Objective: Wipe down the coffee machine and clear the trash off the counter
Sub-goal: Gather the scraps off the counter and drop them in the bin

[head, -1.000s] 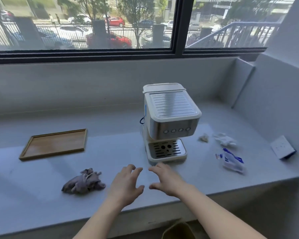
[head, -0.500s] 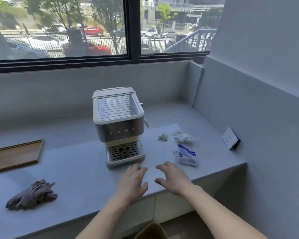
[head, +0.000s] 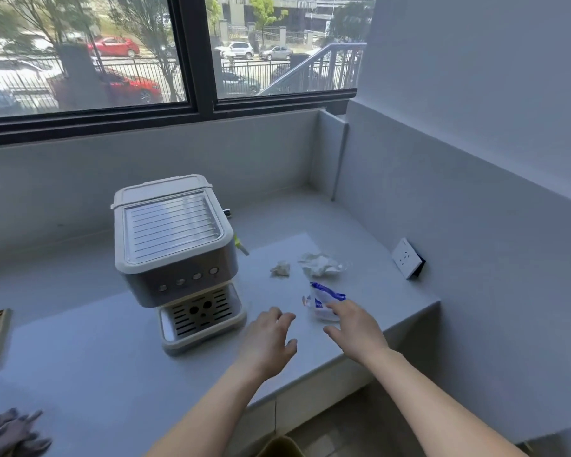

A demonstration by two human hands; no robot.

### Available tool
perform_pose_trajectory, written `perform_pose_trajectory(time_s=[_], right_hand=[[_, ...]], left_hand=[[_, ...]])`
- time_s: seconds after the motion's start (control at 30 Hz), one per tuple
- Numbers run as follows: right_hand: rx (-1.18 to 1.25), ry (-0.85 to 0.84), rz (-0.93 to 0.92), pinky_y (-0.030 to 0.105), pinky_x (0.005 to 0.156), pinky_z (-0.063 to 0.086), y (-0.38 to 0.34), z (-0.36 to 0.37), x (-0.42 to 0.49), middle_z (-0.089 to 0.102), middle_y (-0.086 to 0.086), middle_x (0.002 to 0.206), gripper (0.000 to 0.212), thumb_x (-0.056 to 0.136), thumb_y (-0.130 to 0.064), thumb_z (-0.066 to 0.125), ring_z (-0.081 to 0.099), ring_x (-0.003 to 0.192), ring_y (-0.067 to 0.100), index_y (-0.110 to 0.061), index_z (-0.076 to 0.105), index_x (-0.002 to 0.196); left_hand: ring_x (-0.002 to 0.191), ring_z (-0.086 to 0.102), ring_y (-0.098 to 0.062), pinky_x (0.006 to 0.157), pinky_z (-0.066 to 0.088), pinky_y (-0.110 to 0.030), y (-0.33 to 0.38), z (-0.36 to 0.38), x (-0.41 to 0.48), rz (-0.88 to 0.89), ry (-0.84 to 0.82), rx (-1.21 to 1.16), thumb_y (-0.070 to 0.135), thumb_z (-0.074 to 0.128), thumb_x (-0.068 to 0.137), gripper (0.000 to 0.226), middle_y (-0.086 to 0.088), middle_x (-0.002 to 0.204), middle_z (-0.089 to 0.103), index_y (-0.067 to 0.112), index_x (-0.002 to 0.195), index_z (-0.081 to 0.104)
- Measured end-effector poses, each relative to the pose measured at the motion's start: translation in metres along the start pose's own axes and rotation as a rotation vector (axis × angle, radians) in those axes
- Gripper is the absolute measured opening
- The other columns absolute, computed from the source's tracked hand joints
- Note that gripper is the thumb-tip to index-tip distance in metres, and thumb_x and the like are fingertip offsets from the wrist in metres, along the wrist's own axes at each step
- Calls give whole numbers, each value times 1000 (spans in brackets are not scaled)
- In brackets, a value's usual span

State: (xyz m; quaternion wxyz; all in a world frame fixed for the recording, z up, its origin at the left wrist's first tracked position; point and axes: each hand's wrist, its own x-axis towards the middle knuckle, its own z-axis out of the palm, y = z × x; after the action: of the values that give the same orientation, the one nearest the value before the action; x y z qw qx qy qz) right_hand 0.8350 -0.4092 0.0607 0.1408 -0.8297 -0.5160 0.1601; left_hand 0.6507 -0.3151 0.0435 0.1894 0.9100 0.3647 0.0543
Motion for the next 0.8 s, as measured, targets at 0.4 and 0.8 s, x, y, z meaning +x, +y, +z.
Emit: perform_pose_trajectory(time_s=[0.4,0.8], right_hand=[[-53,-33,-18,34,99,46,72,-19,90,51,4,135,46,95,-30,57,51,122,25,-20,48,139],[271,-119,335,32,83,50,123,-24,208,69,14,110,45,93,-41,59,68,99,32,-7,54,122]], left_hand=[[143,21,-22,101,42,-38,55,30,99,-29,58,26,42,63,86,75,-2,158,21,28,149,24],[113,43,-22,91,37,-34,68,62,145,-155,-83,210,38,63,80,47,2,112,52,27,125,54]])
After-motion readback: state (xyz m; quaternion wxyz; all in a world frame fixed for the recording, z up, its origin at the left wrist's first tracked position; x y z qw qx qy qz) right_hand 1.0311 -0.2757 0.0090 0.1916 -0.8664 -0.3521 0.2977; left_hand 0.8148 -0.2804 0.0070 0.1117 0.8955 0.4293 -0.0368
